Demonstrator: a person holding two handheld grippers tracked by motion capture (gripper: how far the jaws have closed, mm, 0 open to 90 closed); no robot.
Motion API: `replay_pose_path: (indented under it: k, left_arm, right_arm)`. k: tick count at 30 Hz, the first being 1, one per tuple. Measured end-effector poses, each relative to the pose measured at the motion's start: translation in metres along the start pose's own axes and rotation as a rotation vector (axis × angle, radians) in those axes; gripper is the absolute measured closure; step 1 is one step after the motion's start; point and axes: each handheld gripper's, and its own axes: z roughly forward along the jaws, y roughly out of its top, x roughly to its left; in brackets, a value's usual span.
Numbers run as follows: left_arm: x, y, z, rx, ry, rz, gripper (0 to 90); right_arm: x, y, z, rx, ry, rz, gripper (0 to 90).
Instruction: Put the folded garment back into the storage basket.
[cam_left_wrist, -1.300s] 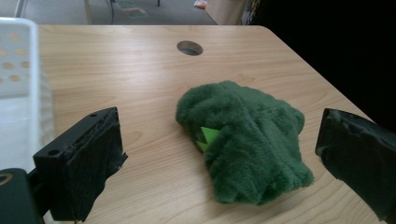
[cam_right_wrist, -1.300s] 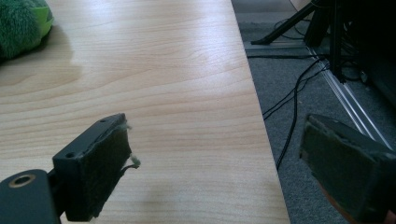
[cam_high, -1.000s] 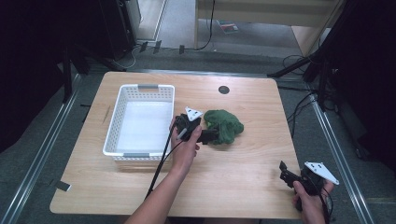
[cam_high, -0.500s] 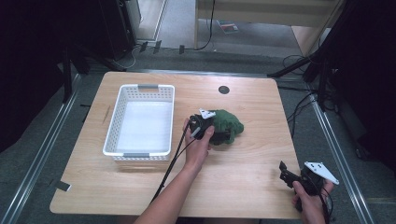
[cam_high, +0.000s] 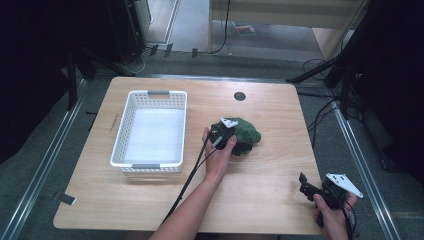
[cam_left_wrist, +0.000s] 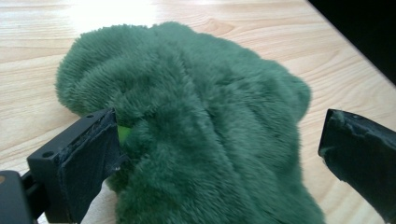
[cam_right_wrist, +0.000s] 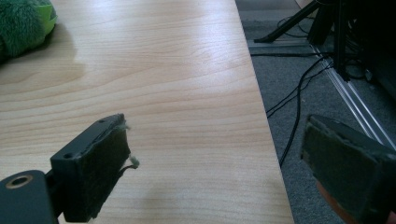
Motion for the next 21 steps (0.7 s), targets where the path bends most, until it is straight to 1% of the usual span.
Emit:
replay_pose_path:
  k: [4, 7, 11, 14, 18, 21]
  left_arm:
    - [-0.001, -0.004, 0.010, 0.040, 0.043, -0.012, 0.0]
    - [-0.003, -0.008, 0.016, 0.060, 0.064, 0.001, 0.0]
    - [-0.003, -0.008, 0.019, 0.072, 0.071, 0.002, 0.0]
    - [-0.002, -0.010, 0.021, 0.092, 0.068, 0.013, 0.1]
    - [-0.003, -0.011, 0.021, 0.107, 0.089, 0.046, 5.7]
    - [-0.004, -0.011, 0.020, 0.103, 0.090, 0.046, 14.7]
  right_arm:
    - [0.000, 0.000, 0.000, 0.000, -0.002, 0.000, 8.2]
    - [0.000, 0.000, 0.000, 0.000, 0.000, 0.001, 8.3]
    - [0.000, 0.000, 0.000, -0.001, 0.001, -0.001, 8.2]
    - [0.000, 0.000, 0.000, -0.001, 0.001, -0.002, 8.2]
    - [0.001, 0.000, 0.000, -0.001, 0.000, -0.004, 8.5]
    - [0.001, 0.000, 0.000, 0.001, -0.002, -0.005, 8.7]
